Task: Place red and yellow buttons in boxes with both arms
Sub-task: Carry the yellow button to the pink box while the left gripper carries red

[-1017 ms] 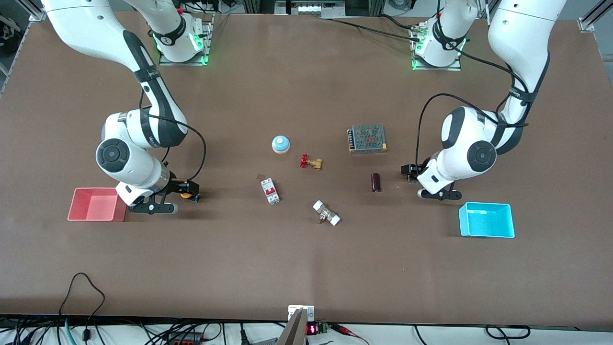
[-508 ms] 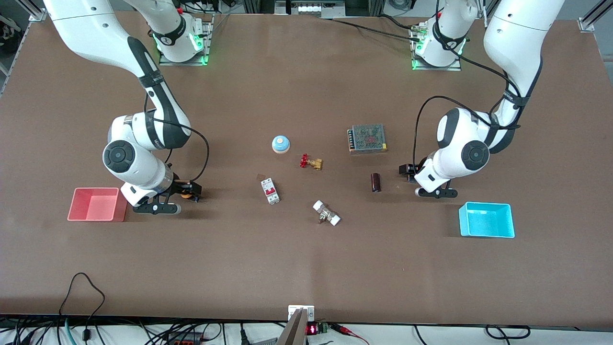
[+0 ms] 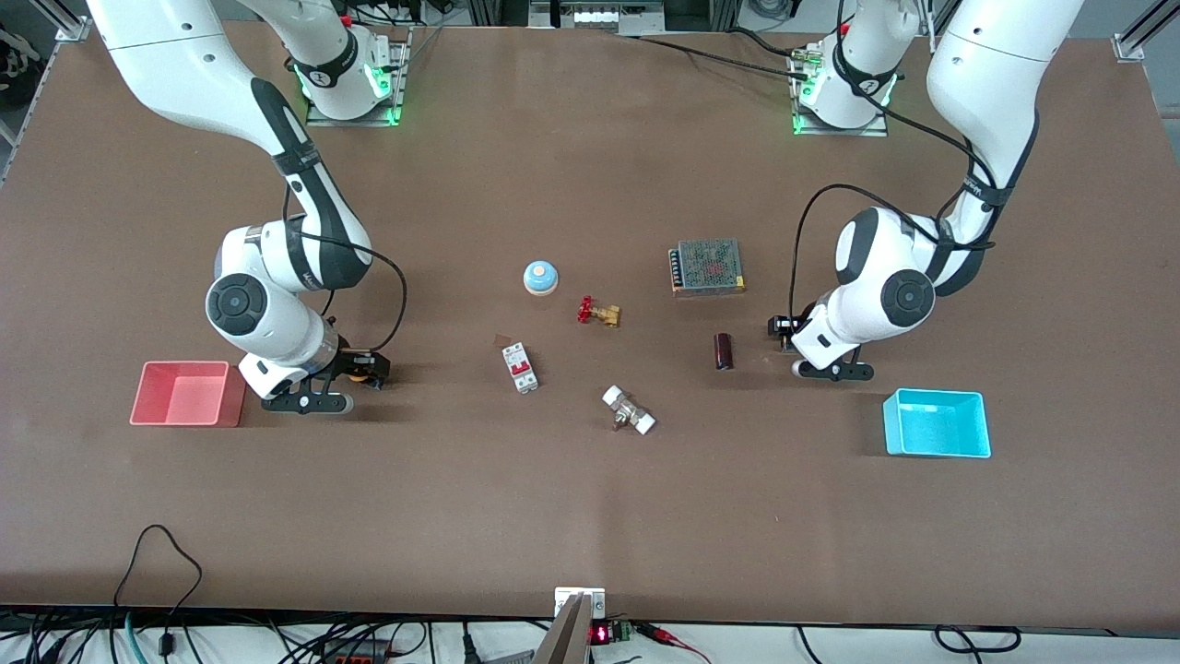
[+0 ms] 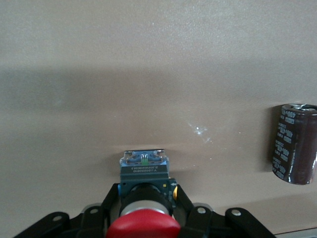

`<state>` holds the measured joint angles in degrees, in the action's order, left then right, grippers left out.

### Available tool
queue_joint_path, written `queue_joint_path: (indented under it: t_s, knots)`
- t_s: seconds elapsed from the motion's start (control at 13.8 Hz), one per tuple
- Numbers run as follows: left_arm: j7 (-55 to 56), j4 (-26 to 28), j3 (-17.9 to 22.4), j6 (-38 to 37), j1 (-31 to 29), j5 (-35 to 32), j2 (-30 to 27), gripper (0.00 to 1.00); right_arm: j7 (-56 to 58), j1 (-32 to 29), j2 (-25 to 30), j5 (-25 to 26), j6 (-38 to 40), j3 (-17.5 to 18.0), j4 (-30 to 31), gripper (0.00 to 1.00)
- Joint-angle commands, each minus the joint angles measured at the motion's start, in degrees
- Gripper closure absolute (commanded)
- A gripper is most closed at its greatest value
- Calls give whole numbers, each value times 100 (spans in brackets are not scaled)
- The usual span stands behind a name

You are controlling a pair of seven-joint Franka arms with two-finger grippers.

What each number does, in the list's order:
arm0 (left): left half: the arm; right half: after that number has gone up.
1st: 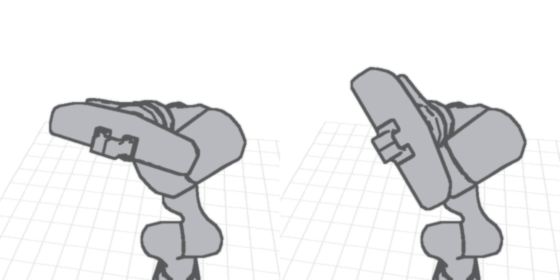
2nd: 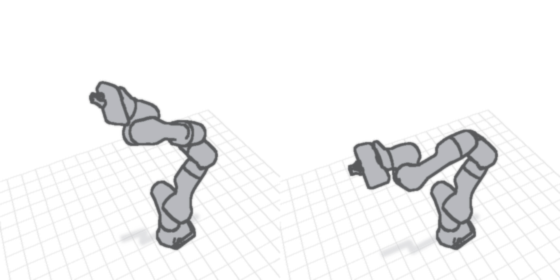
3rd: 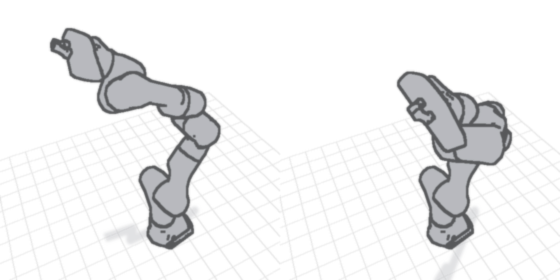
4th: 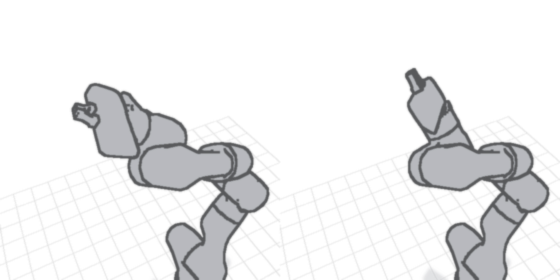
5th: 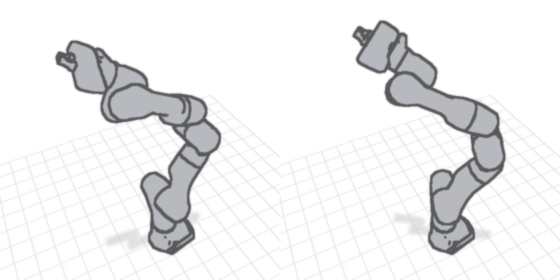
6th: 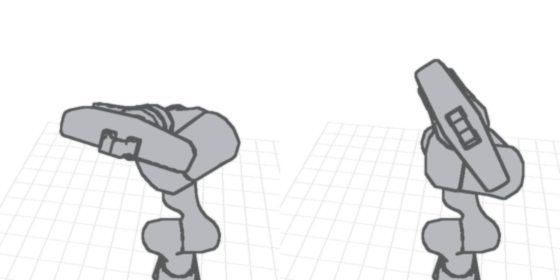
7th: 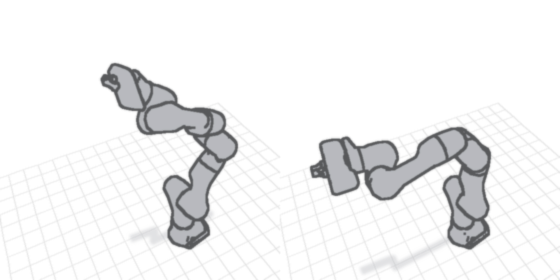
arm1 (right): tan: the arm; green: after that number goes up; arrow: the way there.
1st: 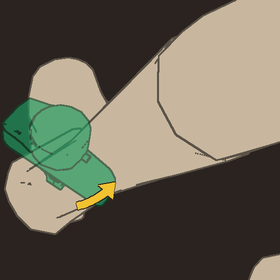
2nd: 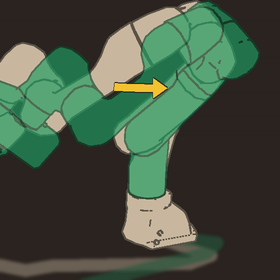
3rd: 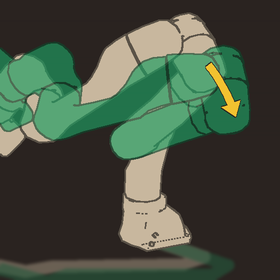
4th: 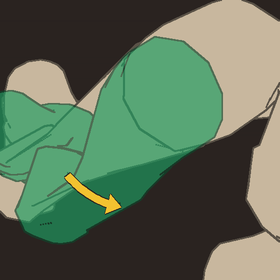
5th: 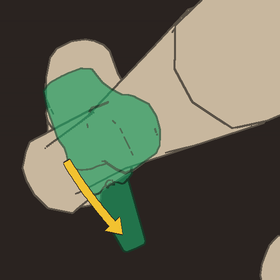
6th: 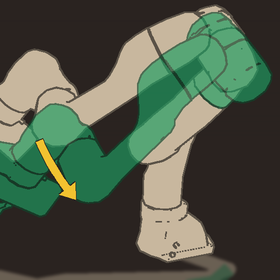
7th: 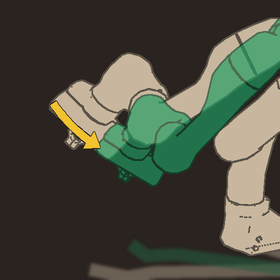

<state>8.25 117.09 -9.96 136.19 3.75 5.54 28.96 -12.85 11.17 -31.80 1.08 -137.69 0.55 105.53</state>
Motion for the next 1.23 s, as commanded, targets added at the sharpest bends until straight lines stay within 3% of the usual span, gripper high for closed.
queue_joint_path:
  t_s: [0.0, 0.15, 0.44, 0.58, 0.94, 1.16]
  knots:
    - [-78, 7, -23, 48, -15, 79, -83, 70, -7, 26, -2, 77, -56, -11, -15, 32]
    - [-87, -2, -15, 31, -67, 35, -310, 75, 28, 25, -2, 77, -56, -11, -15, 42]
    - [-87, -55, 3, -22, -462, 26, -969, 76, 72, 8, -2, 77, -56, -3, -42, 58]
    - [-87, -107, 12, -22, -787, -297, -1198, 76, 72, 8, -10, 77, -56, -11, -50, 60]
    - [-95, -739, 12, -48, -1368, -1011, -1121, 76, 238, -1, 59, 77, 31, -29, -129, 63]
    - [-104, -1213, 12, -110, -1543, -1064, -638, 77, 554, -150, 542, 68, 1003, -38, -366, 63]
